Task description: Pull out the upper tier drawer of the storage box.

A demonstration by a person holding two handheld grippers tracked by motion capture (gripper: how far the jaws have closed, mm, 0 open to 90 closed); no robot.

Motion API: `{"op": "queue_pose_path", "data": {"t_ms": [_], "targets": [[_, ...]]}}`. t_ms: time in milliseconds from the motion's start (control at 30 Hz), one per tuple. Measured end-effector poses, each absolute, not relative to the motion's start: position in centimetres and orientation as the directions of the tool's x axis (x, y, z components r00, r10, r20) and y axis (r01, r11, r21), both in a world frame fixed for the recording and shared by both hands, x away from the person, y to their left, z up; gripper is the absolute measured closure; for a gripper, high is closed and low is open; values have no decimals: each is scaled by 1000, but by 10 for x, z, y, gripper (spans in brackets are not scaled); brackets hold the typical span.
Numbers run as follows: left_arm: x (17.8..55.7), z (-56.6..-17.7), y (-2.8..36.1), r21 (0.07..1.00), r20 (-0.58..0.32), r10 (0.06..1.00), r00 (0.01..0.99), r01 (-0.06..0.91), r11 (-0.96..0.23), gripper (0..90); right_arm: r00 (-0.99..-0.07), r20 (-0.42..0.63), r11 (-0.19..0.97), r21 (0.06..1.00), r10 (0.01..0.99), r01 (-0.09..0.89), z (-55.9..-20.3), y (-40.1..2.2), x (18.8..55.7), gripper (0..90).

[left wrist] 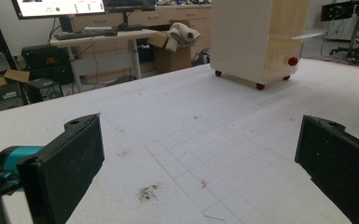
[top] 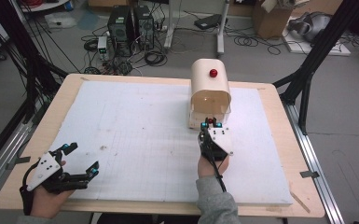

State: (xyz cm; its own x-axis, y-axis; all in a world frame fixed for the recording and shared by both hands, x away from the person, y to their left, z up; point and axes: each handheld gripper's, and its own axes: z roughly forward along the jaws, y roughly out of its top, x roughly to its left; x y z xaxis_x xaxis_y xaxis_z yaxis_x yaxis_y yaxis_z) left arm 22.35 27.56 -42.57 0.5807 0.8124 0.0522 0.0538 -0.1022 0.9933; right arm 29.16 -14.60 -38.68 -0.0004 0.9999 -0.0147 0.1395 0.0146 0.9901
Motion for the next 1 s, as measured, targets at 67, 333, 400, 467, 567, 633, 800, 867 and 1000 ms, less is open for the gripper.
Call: {"op": "queue_pose_path", "data": {"t_ms": [67,333,400,467,567,633,800,867,1000], "targets": [[223,-426,275,993,53,810,584,52,-102,17,0,-16,16,990,1000,139,-387,-146,291,731],[223,-426,275,993,52,811,583,55,-103,17,-16,-3,5,991,1000,132,-386,-145,290,642],[223,-426,275,993,51,811,583,56,-102,17,-22,-3,6,992,1000,129,-385,-145,289,601],[223,-426,275,993,51,811,583,56,-102,17,-42,4,2,991,999,131,-383,-145,287,492],[223,-426,275,993,51,811,583,56,-103,18,-58,18,-10,991,998,134,-381,-147,285,348],[223,-426,275,993,52,810,583,57,-105,17,-82,36,-24,988,996,150,-380,-150,285,226],[223,-426,275,993,53,809,586,57,-106,17,-136,23,1,986,990,170,-377,-154,286,87],[223,-426,275,993,54,809,585,55,-106,17,-159,18,9,985,987,171,-376,-155,285,77],[223,-426,275,993,51,810,584,54,-102,17,-197,17,16,986,980,168,-374,-158,282,75]]}}
